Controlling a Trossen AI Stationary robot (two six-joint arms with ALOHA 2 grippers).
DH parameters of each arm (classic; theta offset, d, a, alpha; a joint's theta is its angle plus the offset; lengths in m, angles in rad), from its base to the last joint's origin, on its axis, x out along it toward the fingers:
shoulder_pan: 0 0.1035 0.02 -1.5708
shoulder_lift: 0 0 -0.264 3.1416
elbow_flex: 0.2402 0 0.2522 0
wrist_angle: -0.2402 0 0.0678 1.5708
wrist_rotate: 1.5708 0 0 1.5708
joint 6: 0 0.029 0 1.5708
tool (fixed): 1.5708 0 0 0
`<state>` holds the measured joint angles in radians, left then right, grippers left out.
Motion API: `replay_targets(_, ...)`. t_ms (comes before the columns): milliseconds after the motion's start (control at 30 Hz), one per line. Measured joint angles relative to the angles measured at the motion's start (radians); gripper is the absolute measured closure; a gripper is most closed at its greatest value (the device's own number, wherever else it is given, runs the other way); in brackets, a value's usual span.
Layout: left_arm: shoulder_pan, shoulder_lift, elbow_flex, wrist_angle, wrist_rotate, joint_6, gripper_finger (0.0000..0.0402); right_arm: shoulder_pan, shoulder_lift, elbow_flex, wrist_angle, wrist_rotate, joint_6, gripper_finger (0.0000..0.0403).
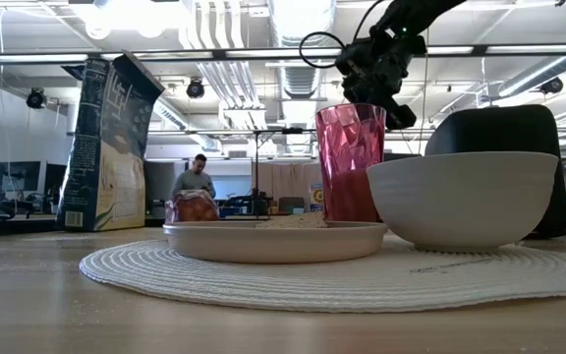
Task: Arrange a breakfast setting
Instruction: Put the orange spoon from the transparent cup to the right of the white bowl
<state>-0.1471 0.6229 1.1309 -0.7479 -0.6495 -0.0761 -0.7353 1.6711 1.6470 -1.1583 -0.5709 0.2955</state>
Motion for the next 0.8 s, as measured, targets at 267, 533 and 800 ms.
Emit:
replay_targets(267,0.0,-0.003,0.0,0.003,-0.006,0.0,0.0166,0.0,-0.001,0.005,-0.026,-0.011,-0.013,0.0394)
replay_targets(533,0.0,0.038,0.0,0.058,-0.006,0.037,0.0166,0.0,-0.005,0.163,-0.111,-0.005,-0.07,0.0394)
replay_targets(800,0.0,0.131,-0.013,0.062,0.09,0.185,0.0166,0.0,-0.007,0.409,-0.268,-0.004,-0.087,0.0394)
